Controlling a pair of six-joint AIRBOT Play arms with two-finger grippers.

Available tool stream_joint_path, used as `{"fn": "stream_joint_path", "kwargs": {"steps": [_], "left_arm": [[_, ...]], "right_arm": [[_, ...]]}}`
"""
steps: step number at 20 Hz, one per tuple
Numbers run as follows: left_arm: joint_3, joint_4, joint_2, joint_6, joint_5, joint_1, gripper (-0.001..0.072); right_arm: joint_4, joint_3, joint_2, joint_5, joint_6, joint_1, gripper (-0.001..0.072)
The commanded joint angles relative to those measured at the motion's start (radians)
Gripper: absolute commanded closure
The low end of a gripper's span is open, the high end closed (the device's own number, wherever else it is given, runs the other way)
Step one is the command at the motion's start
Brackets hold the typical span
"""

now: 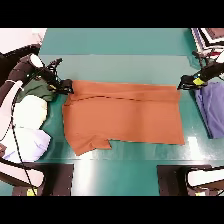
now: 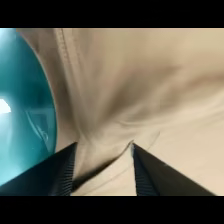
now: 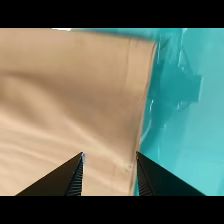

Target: Fold the shirts.

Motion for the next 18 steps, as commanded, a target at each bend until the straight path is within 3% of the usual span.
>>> {"fn": "stream_joint_path", "kwargs": {"steps": [1,5,12,18], "left_arm": [[-0.021,0.012,0.077,0.0,-0.008,0.005,0.0281],[-0.211,0.123,0.311,-0.01,-0.072,0.008,0.0281],[-0.871,-0.098,0.734,-0.089,-0.023,0.003,0.0282],[-1.041,-0.129,0.793,-0.105,0.025,0.003,0.0282]], "right_arm": [[0.007,-0.105,0.083,-0.002,0.0,-0.018,0.0332],[0.017,-0.3,0.275,0.026,0.0,-0.095,0.0332],[0.215,-0.495,0.51,0.006,-0.064,-0.175,0.0333],[0.218,-0.494,0.546,0.012,-0.067,-0.175,0.0333]]}}
